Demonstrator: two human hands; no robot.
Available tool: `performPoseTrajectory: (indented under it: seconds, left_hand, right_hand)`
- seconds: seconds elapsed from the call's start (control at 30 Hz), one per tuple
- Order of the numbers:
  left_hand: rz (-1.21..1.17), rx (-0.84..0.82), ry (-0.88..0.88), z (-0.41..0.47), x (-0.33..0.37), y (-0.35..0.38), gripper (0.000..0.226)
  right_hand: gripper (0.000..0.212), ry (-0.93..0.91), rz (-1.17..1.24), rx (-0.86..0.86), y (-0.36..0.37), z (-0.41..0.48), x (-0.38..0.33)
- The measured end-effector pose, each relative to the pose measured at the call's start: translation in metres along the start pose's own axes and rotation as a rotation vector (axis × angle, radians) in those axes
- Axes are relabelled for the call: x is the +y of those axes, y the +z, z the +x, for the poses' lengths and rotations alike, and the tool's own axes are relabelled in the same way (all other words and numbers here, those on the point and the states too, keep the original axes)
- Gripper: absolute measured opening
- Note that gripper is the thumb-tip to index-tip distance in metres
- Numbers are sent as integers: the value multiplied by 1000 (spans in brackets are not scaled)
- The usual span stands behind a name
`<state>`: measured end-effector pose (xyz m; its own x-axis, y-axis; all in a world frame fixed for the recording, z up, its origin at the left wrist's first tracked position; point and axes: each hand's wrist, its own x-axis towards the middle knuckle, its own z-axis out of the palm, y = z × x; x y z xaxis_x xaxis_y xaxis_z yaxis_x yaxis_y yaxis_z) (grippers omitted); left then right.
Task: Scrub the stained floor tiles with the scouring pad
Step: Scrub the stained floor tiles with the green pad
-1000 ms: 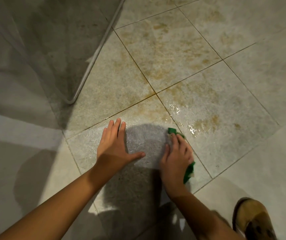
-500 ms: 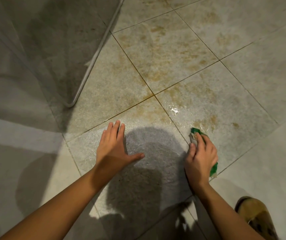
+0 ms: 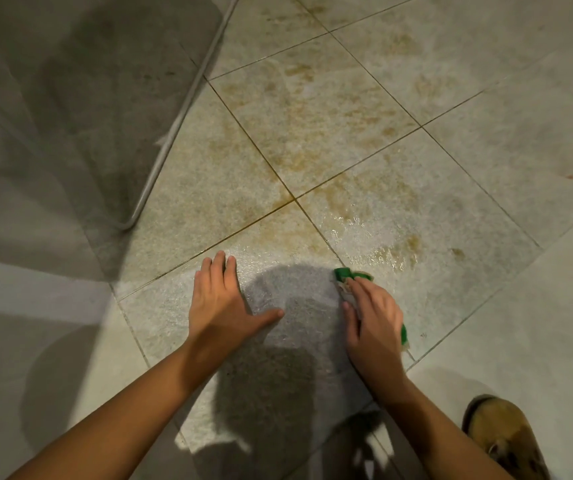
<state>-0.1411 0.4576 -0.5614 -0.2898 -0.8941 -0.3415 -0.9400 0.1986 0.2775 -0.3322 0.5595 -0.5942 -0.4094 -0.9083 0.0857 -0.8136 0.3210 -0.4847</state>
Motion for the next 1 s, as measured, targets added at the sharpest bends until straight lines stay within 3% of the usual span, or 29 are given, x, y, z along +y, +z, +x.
performPoseTrajectory:
  seconds: [0.17,0.3,0.43,0.57,0.63,0.8,0.9,1.0]
  left_hand:
    - [8,12,-3,1,-1,1,123]
    - [8,11,-6,1,-1,1,124]
    - [16,7,-4,1,-2,1,124]
    - [7,9,-8,0,-2,1,124]
    - [9,9,-7,1,-2,1,125]
    - [13,-1,0,0,-3,1,124]
    - [31,-8,3,-1,-2,0,124]
    - [22,8,-3,0,-1,0,125]
  right_hand:
    - [40,182,-66,111,-10,18,25]
    - [35,442,-127,204,14,35,-7]
    - [40,267,-58,13,17,30,-27]
    - [48,105,-70,5,-3,11,-6]
    - [44,141,-116,69,-12,6,12]
    - [42,445,-111,241,-17,27,34]
    - [39,594,-123,252,-7,42,24]
    - [39,455,-109,174,1,41,11]
